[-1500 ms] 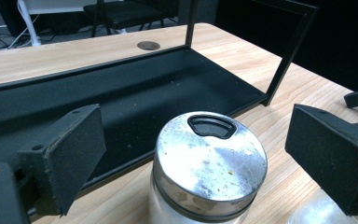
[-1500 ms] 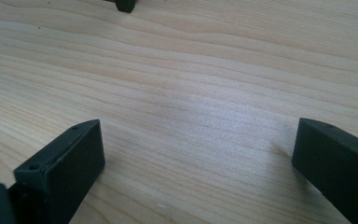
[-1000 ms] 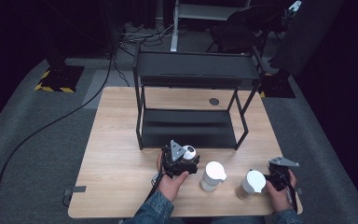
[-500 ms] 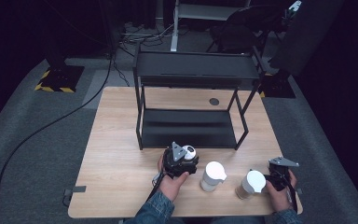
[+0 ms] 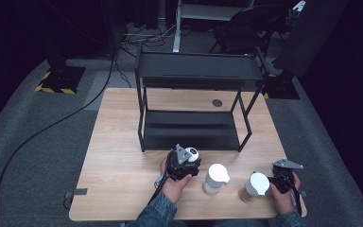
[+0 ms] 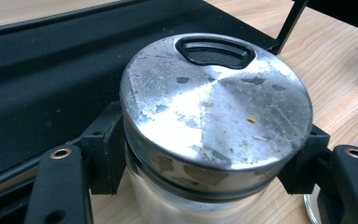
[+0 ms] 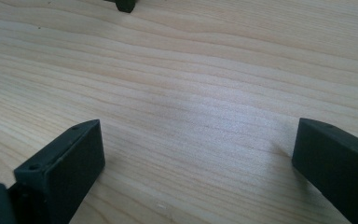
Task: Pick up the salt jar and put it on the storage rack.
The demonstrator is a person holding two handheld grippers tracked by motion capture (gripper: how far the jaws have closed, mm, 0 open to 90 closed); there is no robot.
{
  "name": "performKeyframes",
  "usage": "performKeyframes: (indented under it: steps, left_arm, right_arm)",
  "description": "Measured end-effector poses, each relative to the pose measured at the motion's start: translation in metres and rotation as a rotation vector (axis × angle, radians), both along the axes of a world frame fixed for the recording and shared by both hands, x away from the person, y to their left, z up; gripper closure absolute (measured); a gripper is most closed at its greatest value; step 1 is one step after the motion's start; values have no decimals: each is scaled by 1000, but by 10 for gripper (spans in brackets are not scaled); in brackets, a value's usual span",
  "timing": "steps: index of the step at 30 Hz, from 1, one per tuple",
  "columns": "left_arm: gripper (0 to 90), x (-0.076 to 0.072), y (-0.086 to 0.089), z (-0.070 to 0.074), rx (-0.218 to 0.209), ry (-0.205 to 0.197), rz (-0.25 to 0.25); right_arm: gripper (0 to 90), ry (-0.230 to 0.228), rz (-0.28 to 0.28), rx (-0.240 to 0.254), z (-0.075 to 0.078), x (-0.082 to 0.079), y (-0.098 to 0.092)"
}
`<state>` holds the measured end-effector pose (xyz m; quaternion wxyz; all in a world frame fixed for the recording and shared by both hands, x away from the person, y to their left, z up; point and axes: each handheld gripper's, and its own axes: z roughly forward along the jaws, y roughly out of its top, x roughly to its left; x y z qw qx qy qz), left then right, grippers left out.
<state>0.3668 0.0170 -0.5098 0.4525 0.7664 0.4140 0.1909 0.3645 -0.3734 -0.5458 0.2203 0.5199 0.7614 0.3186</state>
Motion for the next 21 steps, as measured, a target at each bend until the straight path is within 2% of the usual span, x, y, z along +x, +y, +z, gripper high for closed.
performKeyframes:
  steps: [6,21]
  left_arm:
    - [302,-1,3,9,-4,-11,1]
    - [302,0,18,42,-18,-50,14]
  right_arm:
    - [20,0,0,0,0,0,0]
    - [20,0,0,0,0,0,0]
